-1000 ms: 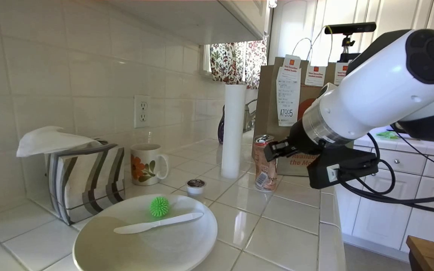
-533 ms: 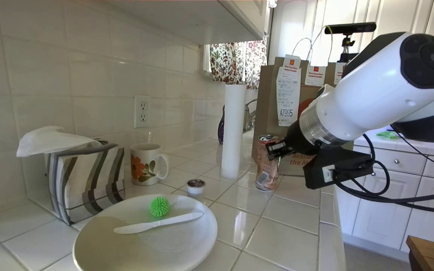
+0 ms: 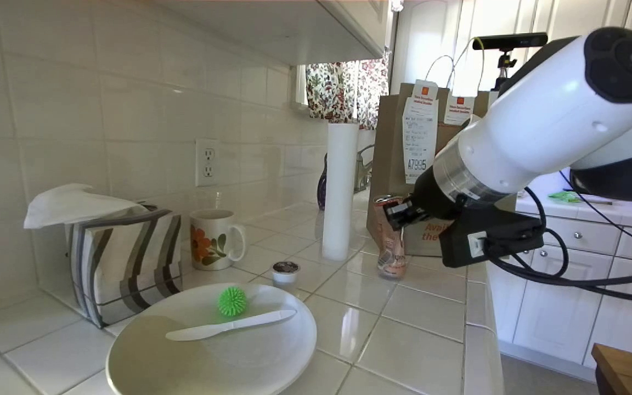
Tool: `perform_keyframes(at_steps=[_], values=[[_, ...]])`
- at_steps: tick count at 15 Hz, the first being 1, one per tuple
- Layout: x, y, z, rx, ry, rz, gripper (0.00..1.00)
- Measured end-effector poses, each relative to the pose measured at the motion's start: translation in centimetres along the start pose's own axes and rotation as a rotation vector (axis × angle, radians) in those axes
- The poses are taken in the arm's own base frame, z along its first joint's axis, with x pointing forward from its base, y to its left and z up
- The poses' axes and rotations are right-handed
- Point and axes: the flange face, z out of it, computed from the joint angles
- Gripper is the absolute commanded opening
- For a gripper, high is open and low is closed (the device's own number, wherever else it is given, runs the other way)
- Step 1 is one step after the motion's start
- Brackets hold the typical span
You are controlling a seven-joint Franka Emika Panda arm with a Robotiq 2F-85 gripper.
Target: Put the can inside the paper bag
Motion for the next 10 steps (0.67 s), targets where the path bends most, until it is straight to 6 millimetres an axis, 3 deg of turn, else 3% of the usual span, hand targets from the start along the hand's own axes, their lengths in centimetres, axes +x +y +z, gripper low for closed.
perform_keyframes(at_steps=[2,5,10], values=[[1.9,-0.5,-2.0,0.011,-0.039,0.020,0.01],[6.5,-0.4,-6.6,0.051,-0.073,0.059,0.01],[16.0,3.5,-14.1,0.019,-0.057,0.143,0.01]])
